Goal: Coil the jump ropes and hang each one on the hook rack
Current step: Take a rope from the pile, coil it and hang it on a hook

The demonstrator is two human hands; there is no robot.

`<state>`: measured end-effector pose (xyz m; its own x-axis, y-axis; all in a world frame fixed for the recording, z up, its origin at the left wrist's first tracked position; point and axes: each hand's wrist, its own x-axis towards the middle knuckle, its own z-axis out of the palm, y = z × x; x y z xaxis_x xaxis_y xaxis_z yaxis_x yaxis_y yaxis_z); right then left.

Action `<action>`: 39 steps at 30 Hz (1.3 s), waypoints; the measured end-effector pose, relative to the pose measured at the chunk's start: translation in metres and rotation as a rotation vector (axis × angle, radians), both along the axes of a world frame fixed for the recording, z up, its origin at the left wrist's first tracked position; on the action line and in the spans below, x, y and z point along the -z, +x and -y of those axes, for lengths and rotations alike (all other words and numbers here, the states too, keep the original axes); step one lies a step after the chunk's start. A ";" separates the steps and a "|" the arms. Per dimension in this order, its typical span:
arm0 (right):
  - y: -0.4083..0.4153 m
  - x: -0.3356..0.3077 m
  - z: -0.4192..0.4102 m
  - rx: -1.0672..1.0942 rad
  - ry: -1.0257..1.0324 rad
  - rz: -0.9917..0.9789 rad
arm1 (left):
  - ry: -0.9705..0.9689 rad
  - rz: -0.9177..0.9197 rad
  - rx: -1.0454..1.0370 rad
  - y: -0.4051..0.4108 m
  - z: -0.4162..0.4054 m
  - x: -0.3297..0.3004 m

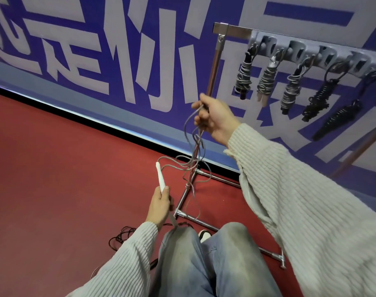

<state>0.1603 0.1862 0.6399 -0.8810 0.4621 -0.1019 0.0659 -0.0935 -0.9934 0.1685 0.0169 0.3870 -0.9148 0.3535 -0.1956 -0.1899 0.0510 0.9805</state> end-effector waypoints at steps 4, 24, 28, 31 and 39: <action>0.001 0.027 -0.006 -0.004 0.002 0.122 | 0.017 -0.044 -0.026 -0.006 -0.001 -0.027; 0.044 0.068 -0.021 0.132 0.326 0.183 | -0.024 -0.321 0.211 -0.004 -0.065 -0.135; 0.060 0.073 -0.036 0.256 0.139 0.200 | 0.218 0.097 -0.053 -0.021 -0.063 -0.138; 0.082 0.088 -0.021 -0.049 0.344 0.321 | 0.403 0.192 -0.007 -0.029 -0.063 -0.153; 0.095 0.110 0.003 -0.119 0.420 0.090 | 0.597 0.451 0.198 -0.019 -0.069 -0.177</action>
